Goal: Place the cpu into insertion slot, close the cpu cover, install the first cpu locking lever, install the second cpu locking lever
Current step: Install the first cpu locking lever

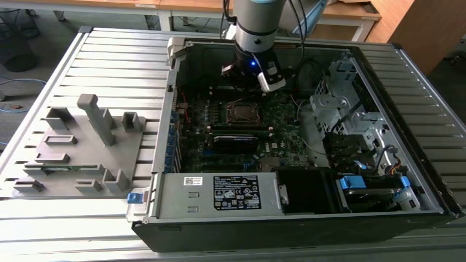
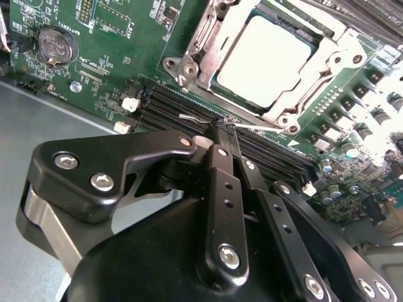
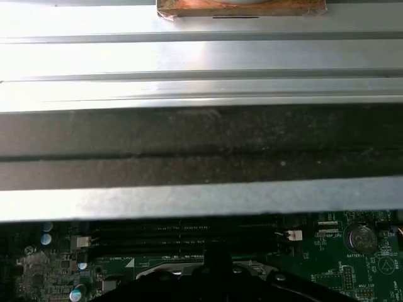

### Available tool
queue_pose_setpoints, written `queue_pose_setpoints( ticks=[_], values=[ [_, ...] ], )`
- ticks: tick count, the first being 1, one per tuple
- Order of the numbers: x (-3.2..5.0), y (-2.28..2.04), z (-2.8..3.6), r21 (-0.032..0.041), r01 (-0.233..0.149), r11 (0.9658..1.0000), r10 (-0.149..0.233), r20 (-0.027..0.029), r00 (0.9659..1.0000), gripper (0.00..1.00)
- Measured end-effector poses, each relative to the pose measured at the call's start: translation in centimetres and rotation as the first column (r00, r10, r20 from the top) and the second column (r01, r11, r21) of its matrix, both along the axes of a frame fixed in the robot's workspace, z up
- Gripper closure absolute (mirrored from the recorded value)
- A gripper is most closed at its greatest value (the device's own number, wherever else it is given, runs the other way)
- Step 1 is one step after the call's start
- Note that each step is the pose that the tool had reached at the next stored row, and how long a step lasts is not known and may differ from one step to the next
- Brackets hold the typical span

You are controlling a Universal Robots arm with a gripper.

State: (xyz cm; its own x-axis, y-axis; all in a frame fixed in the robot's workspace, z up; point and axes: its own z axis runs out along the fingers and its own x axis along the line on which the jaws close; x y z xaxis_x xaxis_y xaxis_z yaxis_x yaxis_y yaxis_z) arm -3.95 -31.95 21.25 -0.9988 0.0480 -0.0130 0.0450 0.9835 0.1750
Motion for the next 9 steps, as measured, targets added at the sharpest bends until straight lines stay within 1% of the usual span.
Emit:
queue_pose_setpoints(
  ticks=[4,5,7,9],
  values=[
    [0.04,0.14,-0.24,-0.0017,0.0,1.0,0.0,0.0,1.0,0.89],
    [0.03,0.14,-0.27,-0.0028,0.007,1.0,-0.007,-0.0001,1.0,0.89],
    [0.03,0.14,-0.31,-0.0055,0.03,0.9995,-0.03,0.0,0.9995,0.89],
    [0.03,0.14,-0.35,-0.0077,0.06,0.9981,-0.06,0.0001,0.9982,0.89]
  ],
)
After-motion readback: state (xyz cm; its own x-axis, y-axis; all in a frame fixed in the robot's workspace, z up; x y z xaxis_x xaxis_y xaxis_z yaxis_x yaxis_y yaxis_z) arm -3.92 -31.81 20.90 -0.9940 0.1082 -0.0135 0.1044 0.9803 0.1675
